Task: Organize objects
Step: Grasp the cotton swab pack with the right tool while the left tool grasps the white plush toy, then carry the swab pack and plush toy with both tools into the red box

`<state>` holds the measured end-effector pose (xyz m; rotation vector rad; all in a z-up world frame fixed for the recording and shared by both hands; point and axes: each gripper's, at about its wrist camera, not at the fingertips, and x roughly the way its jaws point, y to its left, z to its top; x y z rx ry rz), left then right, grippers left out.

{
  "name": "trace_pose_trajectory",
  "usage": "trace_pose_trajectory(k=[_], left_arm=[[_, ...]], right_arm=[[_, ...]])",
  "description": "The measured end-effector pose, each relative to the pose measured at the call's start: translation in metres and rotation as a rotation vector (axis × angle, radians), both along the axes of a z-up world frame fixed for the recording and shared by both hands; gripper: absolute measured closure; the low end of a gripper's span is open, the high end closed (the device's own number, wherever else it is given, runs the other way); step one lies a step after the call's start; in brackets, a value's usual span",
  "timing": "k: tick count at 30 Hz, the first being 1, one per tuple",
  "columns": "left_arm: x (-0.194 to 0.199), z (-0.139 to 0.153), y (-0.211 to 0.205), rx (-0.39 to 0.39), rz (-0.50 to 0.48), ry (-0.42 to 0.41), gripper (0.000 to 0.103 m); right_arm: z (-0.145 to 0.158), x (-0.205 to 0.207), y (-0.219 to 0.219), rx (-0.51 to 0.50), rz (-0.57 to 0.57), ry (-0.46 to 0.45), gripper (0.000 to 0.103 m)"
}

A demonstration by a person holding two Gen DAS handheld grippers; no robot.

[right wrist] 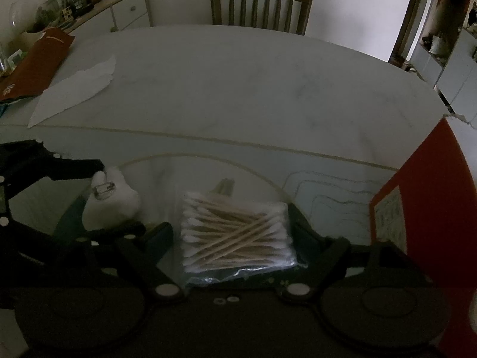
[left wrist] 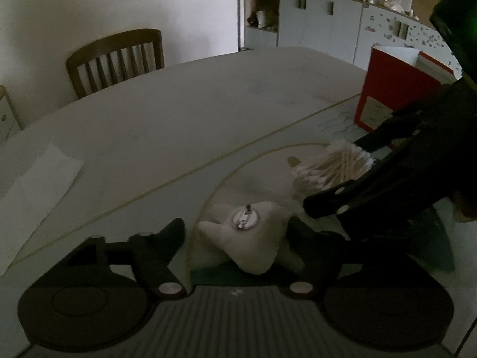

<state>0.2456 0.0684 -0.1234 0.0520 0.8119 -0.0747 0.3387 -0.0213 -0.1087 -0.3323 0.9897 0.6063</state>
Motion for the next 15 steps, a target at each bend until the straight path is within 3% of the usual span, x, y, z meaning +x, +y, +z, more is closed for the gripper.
trace_pose_trajectory(k=[2, 4, 15], left_arm=[[0.000, 0.001, -0.002, 0.001, -0.018, 0.000, 0.043], [0.001, 0.003, -0.004, 0.005, -0.023, 0.008, 0.045], [-0.014, 0.017, -0.009, -0.025, 0.020, 0.035, 0.049]], right_arm=[[0.001, -0.001, -0.001, 0.005, -0.009, 0.004, 0.027], [0.004, -0.002, -0.001, 0.003, -0.007, -0.001, 0.032], [0.028, -0.023, -0.025, 0.048, -0.076, -0.001, 0.033]])
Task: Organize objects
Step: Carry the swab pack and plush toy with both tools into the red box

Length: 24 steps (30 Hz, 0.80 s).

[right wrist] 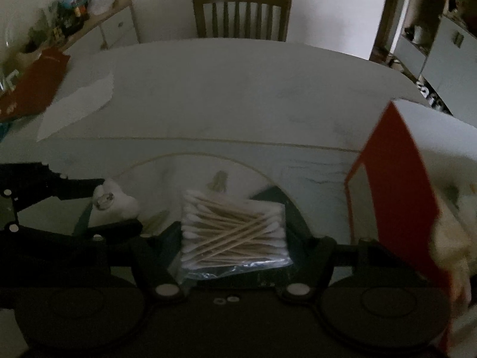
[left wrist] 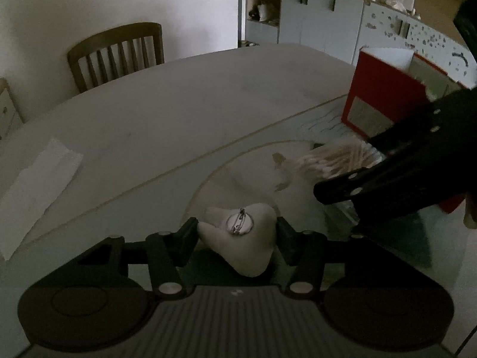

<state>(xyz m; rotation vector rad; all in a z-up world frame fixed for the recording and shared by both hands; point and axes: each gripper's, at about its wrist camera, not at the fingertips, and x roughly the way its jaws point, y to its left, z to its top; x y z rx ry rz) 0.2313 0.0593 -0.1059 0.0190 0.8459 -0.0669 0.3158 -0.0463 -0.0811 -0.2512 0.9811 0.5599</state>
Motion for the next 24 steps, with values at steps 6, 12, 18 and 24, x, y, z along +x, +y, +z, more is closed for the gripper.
trace_pose_trajectory(k=[6, 12, 18, 24], left_arm=[[-0.024, 0.020, -0.009, -0.036, -0.003, -0.019, 0.049], [-0.047, 0.042, -0.021, -0.054, -0.001, -0.032, 0.049], [-0.065, 0.066, -0.035, -0.071, -0.003, -0.057, 0.049], [-0.075, 0.091, -0.057, -0.072, -0.030, -0.103, 0.048]], right_arm=[[0.022, -0.023, -0.020, 0.024, -0.011, 0.000, 0.033], [0.047, -0.049, -0.041, 0.062, -0.026, -0.019, 0.033], [0.072, -0.071, -0.066, 0.103, -0.049, -0.057, 0.033], [0.090, -0.084, -0.094, 0.143, -0.090, -0.082, 0.033]])
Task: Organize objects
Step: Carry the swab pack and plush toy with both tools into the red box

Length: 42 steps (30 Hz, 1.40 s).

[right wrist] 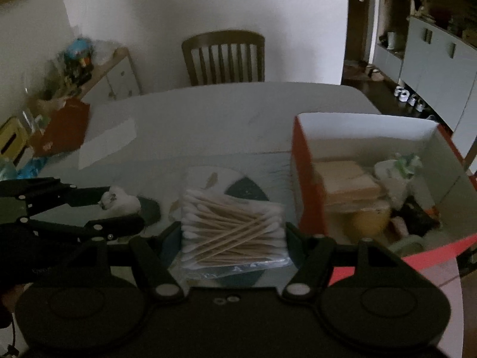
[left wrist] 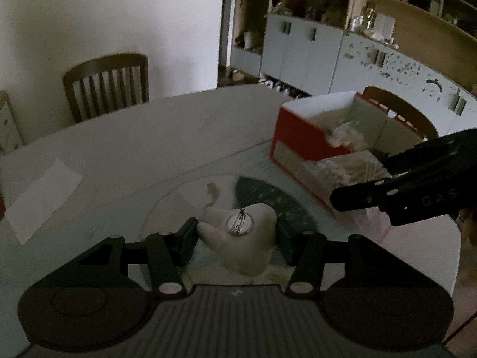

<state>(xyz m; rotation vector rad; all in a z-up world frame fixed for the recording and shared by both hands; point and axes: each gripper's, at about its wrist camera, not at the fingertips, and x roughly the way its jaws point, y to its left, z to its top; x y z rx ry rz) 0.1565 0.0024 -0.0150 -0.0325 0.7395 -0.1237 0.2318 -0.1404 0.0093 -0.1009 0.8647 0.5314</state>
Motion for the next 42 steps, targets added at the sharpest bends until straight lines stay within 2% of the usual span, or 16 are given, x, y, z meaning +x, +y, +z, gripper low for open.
trace_pose_trajectory(k=[7, 16, 30, 42], left_arm=[[-0.001, 0.024, -0.023, -0.002, -0.015, -0.044, 0.048], [0.009, 0.035, -0.061, -0.002, -0.035, -0.061, 0.048], [0.047, 0.034, -0.138, 0.022, -0.102, -0.063, 0.048], [0.088, 0.027, -0.187, 0.058, -0.158, -0.052, 0.048]], right_arm=[[0.012, -0.006, -0.031, 0.018, -0.031, -0.029, 0.033], [0.021, -0.002, -0.075, 0.035, -0.067, -0.061, 0.033], [0.019, 0.019, -0.152, 0.034, -0.126, -0.078, 0.033], [0.012, 0.060, -0.200, 0.007, -0.170, -0.094, 0.032]])
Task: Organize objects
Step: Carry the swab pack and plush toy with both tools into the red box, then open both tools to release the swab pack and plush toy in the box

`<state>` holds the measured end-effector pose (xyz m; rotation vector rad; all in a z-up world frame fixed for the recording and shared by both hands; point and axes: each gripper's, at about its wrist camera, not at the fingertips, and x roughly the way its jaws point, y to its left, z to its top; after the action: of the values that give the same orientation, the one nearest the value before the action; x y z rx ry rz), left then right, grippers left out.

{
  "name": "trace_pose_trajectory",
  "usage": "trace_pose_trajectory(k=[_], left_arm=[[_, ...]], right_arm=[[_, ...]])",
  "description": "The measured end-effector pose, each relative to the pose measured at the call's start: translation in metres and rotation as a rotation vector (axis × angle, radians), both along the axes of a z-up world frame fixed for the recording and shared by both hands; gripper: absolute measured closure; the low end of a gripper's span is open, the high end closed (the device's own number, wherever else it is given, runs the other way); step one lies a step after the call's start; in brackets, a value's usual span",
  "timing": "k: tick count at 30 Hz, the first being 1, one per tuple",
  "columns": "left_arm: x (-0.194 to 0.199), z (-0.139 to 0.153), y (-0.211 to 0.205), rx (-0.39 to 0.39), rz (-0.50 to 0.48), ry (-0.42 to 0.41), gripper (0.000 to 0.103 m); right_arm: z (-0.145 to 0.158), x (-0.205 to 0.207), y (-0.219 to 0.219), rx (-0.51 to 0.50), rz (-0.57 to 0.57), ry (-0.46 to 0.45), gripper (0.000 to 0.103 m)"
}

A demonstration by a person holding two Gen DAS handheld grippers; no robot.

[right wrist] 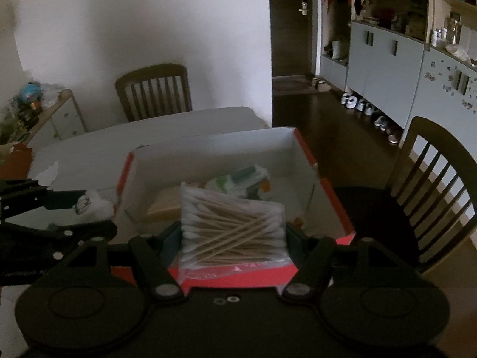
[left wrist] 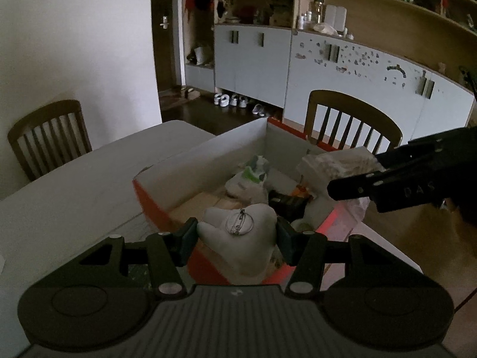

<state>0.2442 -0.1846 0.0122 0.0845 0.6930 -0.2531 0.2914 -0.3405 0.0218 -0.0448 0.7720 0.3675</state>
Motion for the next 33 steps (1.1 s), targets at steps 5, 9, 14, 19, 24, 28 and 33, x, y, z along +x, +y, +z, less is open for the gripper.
trace_pose_trajectory(k=[5, 9, 14, 19, 24, 28, 33], left_arm=[[0.024, 0.000, -0.014, 0.019, -0.016, 0.000, 0.048], [0.049, -0.001, -0.019, 0.034, -0.007, -0.002, 0.048], [0.082, -0.011, -0.023, 0.070, 0.012, 0.027, 0.048], [0.108, -0.029, -0.025, 0.105, 0.022, 0.077, 0.048], [0.128, -0.043, -0.024, 0.136, 0.037, 0.125, 0.047], [0.138, -0.054, -0.022, 0.124, 0.045, 0.171, 0.047], [0.145, -0.063, -0.022, 0.130, 0.032, 0.201, 0.047]], right_arm=[[-0.006, 0.021, -0.009, -0.016, -0.002, 0.002, 0.033], [-0.012, 0.035, -0.009, -0.032, 0.011, 0.008, 0.033], [-0.024, 0.049, -0.004, -0.056, 0.028, 0.027, 0.033], [-0.038, 0.063, 0.001, -0.081, 0.056, 0.059, 0.033], [-0.050, 0.076, 0.007, -0.096, 0.078, 0.087, 0.033], [-0.062, 0.082, 0.013, -0.107, 0.102, 0.119, 0.033], [-0.076, 0.091, 0.019, -0.138, 0.112, 0.151, 0.032]])
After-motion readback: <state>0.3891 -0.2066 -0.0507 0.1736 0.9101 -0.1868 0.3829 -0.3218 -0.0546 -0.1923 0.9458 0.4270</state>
